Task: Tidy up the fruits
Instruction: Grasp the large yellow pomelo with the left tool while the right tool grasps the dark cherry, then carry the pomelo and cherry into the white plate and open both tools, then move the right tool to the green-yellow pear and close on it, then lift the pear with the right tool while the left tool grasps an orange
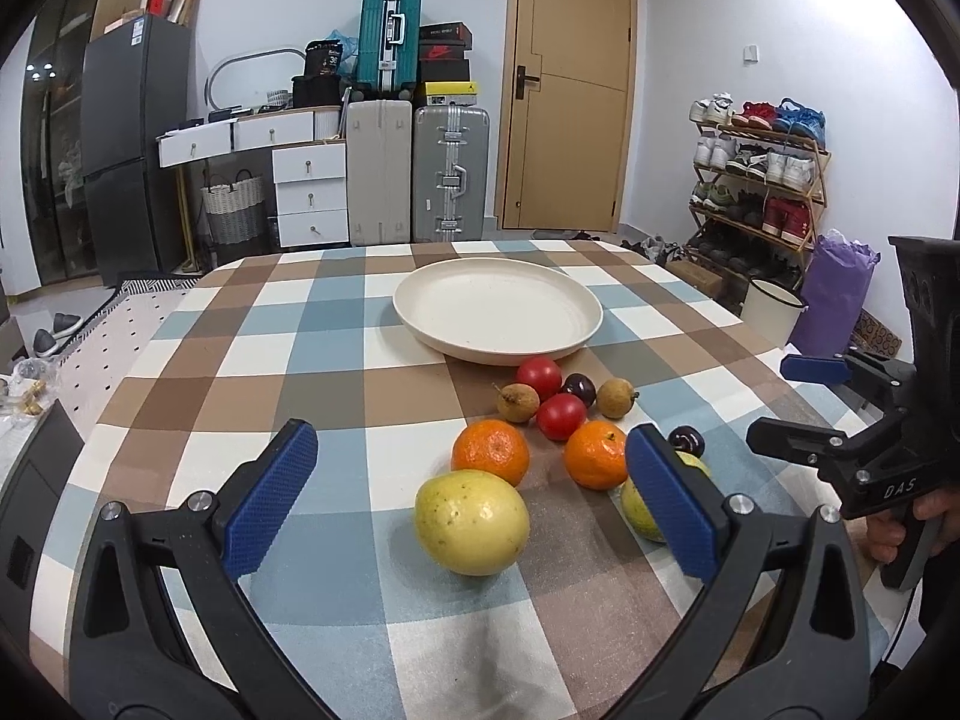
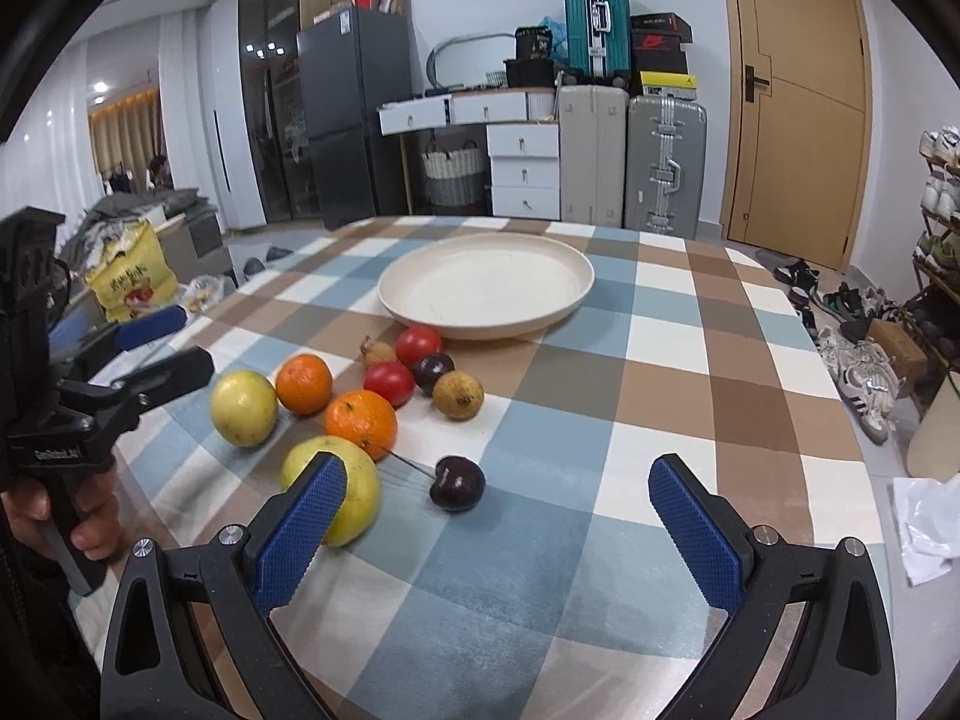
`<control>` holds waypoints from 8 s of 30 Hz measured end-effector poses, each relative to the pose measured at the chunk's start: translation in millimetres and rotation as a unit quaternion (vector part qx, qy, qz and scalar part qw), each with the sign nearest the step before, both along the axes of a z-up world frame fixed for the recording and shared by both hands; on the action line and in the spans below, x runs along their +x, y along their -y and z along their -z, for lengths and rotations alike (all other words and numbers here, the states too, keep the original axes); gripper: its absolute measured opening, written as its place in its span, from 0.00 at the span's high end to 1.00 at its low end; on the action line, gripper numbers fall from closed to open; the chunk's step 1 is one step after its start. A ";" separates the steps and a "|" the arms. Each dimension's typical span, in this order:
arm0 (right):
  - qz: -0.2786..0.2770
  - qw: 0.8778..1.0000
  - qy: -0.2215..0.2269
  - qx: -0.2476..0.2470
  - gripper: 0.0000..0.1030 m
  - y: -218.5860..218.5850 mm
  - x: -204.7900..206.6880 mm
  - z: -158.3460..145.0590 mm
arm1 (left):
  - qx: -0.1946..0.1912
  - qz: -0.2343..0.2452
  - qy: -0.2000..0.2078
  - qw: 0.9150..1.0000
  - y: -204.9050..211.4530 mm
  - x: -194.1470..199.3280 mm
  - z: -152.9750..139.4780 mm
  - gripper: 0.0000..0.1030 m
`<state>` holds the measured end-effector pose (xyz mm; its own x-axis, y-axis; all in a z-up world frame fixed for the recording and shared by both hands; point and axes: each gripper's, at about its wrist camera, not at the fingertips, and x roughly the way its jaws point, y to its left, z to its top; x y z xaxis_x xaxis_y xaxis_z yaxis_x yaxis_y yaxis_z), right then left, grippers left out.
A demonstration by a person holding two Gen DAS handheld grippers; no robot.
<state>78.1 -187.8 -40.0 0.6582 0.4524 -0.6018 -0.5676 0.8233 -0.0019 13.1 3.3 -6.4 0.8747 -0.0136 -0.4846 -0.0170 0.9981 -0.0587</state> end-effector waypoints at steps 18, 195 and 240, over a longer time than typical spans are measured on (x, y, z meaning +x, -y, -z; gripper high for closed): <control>0.004 0.995 -0.079 -0.057 0.18 -17.5 33.9 28.0 | 0.000 0.010 -0.115 0.993 -12.5 26.9 27.7 0.01; -0.057 0.988 -0.138 -0.045 0.08 -67.2 10.8 36.4 | -0.006 0.013 -0.141 0.990 -6.7 58.0 33.4 0.01; -0.058 0.993 -0.098 -0.007 0.52 -47.1 9.9 10.0 | -0.043 0.043 -0.179 0.982 -4.5 87.3 49.1 0.44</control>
<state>88.1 -140.7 -50.0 0.4709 0.5087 -0.7207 -0.6494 0.7529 0.1072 100.4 7.9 -55.6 0.6423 -0.1349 -0.7545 0.0323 0.9883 -0.1492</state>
